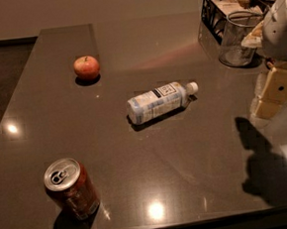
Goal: Knock coke can over
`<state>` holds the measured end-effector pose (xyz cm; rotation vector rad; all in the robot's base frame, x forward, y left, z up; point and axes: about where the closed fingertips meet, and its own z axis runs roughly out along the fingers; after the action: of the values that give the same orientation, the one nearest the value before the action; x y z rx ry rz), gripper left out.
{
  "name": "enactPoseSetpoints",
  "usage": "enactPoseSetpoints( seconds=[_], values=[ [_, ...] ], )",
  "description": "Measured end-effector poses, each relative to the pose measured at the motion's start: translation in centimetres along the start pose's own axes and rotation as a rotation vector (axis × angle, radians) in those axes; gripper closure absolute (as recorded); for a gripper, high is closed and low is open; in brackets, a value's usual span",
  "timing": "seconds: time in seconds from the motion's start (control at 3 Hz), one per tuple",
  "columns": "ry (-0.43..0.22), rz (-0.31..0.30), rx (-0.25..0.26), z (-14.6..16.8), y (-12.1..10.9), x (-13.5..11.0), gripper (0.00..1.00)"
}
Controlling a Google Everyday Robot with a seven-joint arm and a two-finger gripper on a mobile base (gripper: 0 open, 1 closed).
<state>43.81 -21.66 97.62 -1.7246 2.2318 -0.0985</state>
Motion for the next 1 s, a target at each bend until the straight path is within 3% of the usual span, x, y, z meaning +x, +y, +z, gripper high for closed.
enactPoseSetpoints(
  seconds=[0.67,1.0],
  values=[
    [-0.037,0.016,-0.022,-0.4,0.4,-0.7,0.00],
    [-0.149,0.035,-0.028,-0.9,2.3,-2.0,0.00]
  ],
)
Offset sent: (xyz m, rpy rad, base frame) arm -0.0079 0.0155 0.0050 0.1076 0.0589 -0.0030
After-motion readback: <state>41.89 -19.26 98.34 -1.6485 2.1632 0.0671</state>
